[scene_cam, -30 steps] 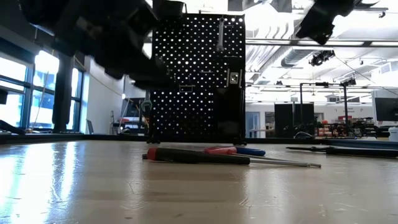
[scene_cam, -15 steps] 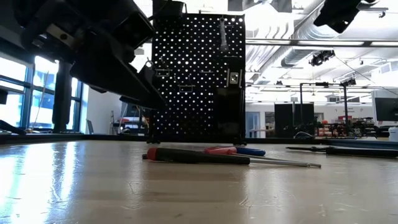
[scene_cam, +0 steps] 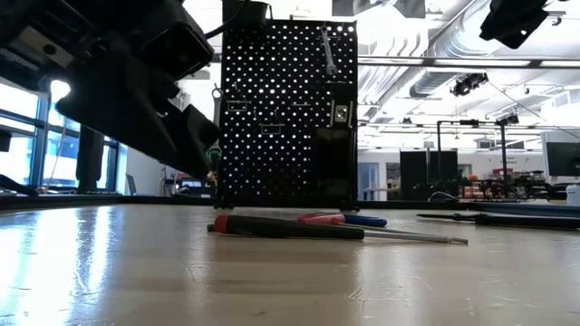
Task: Hang tools onto peg board
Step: Put the nut driver into the bottom black bin on the pegboard
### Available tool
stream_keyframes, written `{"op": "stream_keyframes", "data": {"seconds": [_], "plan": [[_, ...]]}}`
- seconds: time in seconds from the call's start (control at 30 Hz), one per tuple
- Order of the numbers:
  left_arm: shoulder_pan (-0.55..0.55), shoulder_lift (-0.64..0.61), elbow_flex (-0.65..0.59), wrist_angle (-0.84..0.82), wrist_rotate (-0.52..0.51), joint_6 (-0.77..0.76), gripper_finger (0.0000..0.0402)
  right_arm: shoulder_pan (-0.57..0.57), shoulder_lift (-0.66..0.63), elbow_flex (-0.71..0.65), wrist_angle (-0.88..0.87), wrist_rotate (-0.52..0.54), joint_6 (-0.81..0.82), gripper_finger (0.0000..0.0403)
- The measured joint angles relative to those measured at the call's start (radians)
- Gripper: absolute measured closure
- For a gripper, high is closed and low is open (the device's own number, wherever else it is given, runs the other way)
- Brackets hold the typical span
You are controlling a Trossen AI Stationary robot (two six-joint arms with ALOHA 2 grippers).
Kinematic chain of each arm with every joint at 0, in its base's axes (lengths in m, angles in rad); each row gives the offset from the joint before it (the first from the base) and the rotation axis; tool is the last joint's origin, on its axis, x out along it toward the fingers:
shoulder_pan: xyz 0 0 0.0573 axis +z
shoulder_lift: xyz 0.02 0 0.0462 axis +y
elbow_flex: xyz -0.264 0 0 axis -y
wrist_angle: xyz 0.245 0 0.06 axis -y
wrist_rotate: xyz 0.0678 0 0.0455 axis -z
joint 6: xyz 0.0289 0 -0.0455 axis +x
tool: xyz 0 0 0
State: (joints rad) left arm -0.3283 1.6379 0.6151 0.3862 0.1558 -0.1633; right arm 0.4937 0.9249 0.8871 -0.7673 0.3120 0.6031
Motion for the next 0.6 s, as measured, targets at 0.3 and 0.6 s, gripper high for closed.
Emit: {"op": "stream_keyframes", "data": {"seconds": [0.3, 0.6], "plan": [[-0.026, 0.000, 0.000, -0.010, 0.000, -0.020, 0.0229, 0.027, 0.000, 0.000, 0.000, 0.021, 0.010, 0.0295], [-0.057, 0.000, 0.000, -0.033, -0.002, -0.054, 0.0229, 0.028, 0.000, 0.000, 0.000, 0.021, 0.018, 0.0295]]}}
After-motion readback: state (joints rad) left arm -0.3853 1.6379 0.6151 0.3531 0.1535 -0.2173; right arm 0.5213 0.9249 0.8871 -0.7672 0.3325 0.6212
